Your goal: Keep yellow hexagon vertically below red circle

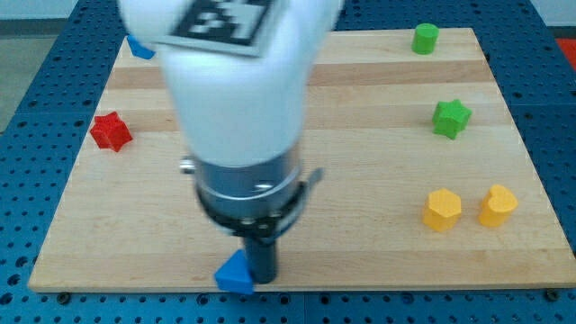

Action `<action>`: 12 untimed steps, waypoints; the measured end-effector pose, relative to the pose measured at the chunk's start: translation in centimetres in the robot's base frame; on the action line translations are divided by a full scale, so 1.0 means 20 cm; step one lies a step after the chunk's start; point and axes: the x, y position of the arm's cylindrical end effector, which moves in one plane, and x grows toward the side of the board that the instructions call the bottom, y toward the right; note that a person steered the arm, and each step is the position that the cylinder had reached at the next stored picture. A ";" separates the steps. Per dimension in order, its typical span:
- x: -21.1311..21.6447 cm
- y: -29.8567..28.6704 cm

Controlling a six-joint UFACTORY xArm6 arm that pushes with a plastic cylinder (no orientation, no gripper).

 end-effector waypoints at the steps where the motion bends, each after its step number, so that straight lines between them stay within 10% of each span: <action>1: 0.00 -0.21; 4: -0.25 -0.62; 8: -0.71 1.07; 12: -0.36 1.25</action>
